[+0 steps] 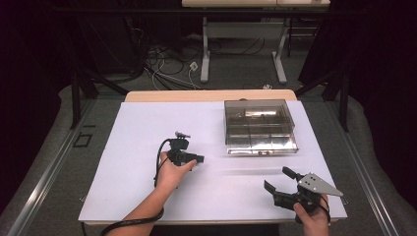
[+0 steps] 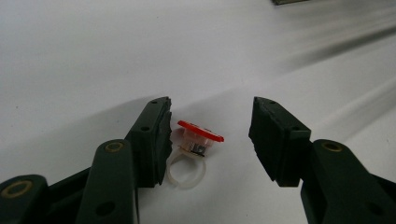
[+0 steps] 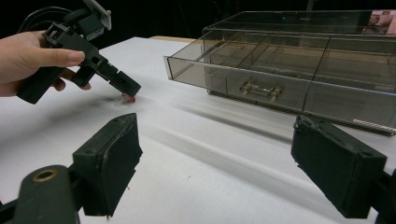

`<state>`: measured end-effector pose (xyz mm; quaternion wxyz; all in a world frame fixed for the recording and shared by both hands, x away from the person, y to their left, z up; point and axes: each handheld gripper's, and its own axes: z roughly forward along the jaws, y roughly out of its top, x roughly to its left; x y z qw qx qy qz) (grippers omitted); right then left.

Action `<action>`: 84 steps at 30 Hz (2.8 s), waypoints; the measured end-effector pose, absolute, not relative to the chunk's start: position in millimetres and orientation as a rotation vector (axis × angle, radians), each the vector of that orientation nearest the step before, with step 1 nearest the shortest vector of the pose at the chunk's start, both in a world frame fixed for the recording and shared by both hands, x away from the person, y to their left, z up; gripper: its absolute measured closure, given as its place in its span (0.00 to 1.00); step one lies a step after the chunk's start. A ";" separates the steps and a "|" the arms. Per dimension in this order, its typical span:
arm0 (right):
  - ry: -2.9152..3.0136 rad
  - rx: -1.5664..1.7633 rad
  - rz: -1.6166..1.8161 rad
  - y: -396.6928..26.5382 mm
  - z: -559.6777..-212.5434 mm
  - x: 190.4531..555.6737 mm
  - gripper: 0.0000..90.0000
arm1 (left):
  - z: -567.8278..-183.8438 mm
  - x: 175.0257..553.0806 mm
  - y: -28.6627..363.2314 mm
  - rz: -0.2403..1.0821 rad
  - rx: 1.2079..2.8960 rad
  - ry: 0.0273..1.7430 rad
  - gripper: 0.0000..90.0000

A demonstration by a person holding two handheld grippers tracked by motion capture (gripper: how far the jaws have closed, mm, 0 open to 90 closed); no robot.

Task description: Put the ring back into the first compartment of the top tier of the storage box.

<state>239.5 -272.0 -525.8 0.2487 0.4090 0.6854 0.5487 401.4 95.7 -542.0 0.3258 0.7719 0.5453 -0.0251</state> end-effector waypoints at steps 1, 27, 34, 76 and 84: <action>1.867 1.114 1.495 -272.0 -525.8 239.5 0.17 | -542.0 401.4 95.7 -0.066 2.023 1.429 0.57; 1.875 1.117 1.496 -270.9 -526.0 240.0 0.17 | -542.2 401.1 93.2 0.011 2.089 1.429 0.71; 1.873 1.115 1.498 -270.9 -526.2 240.3 0.17 | -542.2 401.5 93.0 0.012 2.085 1.440 0.74; 1.878 1.118 1.493 -271.7 -526.0 240.2 0.17 | -533.8 405.9 92.6 -0.004 2.085 1.437 0.76; 1.878 1.118 1.493 -271.6 -525.9 240.1 0.17 | -525.6 407.3 94.1 0.014 2.081 1.432 0.76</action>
